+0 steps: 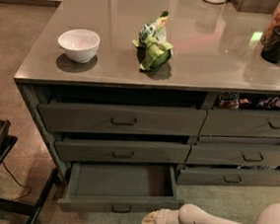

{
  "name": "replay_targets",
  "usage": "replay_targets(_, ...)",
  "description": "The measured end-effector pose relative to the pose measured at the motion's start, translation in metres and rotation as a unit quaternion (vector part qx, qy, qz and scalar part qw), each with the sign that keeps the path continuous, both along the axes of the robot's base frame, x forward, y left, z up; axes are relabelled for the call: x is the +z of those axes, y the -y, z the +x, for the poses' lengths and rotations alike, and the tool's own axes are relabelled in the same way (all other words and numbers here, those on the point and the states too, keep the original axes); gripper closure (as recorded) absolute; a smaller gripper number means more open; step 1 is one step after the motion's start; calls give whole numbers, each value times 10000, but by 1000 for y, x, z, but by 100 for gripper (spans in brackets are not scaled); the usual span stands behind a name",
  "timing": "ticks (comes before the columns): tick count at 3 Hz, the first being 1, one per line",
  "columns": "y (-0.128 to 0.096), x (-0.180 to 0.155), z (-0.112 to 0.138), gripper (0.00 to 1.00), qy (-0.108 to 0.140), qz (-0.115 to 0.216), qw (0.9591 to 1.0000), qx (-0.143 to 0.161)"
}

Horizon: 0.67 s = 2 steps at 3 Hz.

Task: Close bottom drawer

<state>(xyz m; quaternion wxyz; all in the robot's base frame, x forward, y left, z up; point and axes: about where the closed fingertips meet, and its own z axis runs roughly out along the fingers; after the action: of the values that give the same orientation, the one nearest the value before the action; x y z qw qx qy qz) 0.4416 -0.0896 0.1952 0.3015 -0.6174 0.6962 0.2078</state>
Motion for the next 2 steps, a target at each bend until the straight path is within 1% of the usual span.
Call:
replay_targets(1,-1,-2,-1,100,21,-25,10000,20)
replay_targets(2,1,-24,10,100,278,-196,9994,60)
